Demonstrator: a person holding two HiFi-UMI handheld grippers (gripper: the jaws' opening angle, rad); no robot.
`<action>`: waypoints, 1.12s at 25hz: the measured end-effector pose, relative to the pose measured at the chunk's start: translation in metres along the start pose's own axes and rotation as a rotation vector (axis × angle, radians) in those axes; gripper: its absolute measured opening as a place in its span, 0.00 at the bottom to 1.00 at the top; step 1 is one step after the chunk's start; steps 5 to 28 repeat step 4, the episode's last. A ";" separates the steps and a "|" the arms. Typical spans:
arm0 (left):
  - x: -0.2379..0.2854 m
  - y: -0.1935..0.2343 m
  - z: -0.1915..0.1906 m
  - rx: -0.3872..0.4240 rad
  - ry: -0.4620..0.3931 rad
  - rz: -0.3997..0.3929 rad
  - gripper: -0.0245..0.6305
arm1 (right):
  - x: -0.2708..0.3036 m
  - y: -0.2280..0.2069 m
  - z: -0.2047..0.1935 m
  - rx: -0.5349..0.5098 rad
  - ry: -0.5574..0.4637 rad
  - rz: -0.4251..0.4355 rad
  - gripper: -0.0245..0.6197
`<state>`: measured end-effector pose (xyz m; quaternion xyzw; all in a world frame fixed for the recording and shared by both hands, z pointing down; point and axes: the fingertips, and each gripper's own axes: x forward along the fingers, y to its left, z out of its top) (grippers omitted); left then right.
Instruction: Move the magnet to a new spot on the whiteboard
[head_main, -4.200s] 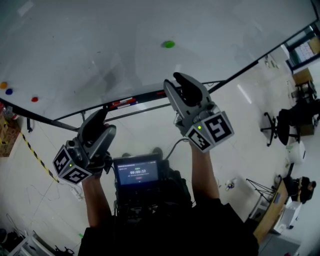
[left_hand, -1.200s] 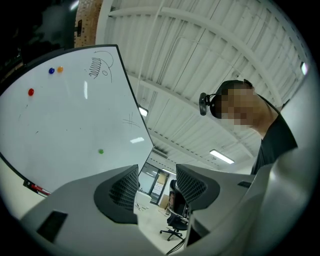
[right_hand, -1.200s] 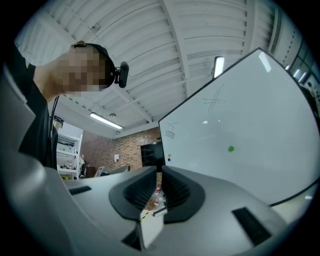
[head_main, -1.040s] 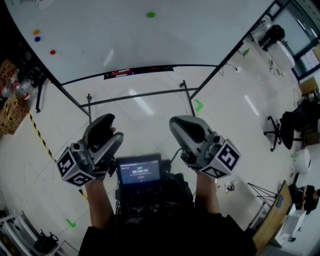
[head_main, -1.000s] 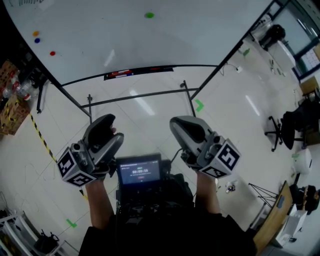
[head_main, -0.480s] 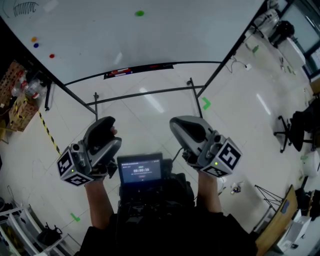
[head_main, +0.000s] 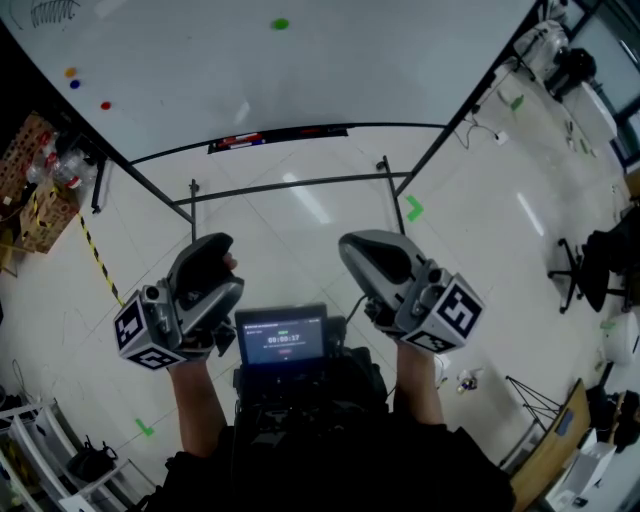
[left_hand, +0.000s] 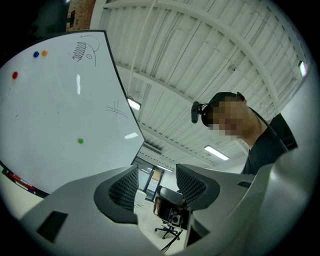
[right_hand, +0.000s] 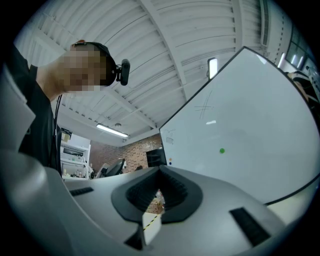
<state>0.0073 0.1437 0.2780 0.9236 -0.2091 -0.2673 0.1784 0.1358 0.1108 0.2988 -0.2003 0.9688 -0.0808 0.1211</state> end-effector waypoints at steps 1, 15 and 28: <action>-0.001 0.000 0.000 -0.001 -0.002 -0.002 0.38 | 0.000 0.000 0.000 0.000 0.001 0.001 0.06; -0.003 0.000 0.000 -0.002 -0.007 -0.007 0.38 | 0.001 -0.001 -0.002 -0.002 0.003 0.003 0.06; -0.003 0.000 0.000 -0.002 -0.007 -0.007 0.38 | 0.001 -0.001 -0.002 -0.002 0.003 0.003 0.06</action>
